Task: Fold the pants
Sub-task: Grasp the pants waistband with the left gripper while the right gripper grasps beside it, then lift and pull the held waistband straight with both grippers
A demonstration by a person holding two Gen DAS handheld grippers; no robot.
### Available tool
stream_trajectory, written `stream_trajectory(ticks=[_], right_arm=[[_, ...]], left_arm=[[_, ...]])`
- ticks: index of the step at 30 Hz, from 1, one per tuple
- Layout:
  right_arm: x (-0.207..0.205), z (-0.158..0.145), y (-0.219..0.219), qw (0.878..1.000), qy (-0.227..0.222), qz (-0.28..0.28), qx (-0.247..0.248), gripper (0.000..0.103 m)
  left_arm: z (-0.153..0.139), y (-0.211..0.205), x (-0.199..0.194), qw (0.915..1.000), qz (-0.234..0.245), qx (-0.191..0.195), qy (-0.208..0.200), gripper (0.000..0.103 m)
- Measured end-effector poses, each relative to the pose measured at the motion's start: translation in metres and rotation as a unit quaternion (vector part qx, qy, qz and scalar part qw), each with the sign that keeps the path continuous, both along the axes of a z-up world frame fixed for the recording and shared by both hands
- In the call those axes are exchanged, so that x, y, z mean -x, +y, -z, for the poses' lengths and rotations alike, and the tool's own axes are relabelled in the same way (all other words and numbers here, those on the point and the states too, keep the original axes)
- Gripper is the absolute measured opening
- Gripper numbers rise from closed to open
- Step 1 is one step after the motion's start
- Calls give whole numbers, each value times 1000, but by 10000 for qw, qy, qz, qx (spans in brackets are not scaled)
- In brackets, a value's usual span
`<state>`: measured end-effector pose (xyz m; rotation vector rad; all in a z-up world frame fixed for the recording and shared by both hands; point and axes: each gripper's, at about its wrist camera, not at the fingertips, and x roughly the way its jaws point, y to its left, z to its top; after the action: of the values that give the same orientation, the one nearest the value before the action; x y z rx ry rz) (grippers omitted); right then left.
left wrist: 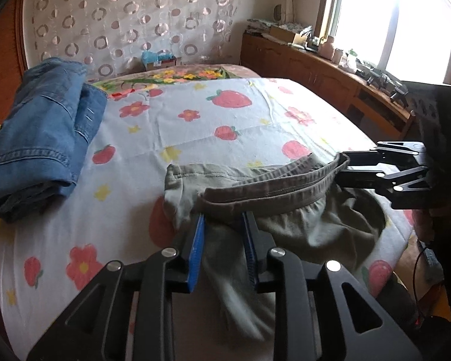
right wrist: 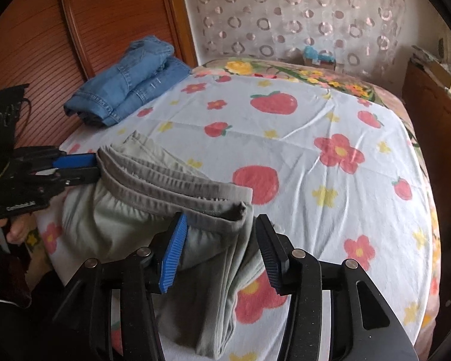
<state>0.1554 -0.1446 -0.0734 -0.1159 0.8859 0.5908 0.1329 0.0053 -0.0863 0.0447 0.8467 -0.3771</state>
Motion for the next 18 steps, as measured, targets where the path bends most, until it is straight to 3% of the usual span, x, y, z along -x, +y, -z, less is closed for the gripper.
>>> stream_trajectory(ticks=[5,6,7,8,10,14,18], right_arm=[[-8,6,-4,9999,141,17,-64,47],[-8,6,-5,9998,154,6,-118,41],[-8,5,-6,9997,164,-17,-160,23],[-7,3,-6,9997,128,-29,-213,13],[-6,-5,-7,9995,-22,-26,-321,5],[-4,-18,-9,9983,-370,136,-432,4],[-9,-14,-7,9984,-369,250,-335,4]], left_arm=[[10,1,-8,9999,-49,-87,108,24],[12,2,-8,9999,-61,-63,125,24],[12,3,-8,9999,-81,-38,123,25],[12,3,-7,9999,-91,-23,117,25],[11,4,-7,9999,-105,16,92,25],[5,3,-5,9999,-91,74,-53,25],[4,4,-11,9998,-38,187,-96,24]])
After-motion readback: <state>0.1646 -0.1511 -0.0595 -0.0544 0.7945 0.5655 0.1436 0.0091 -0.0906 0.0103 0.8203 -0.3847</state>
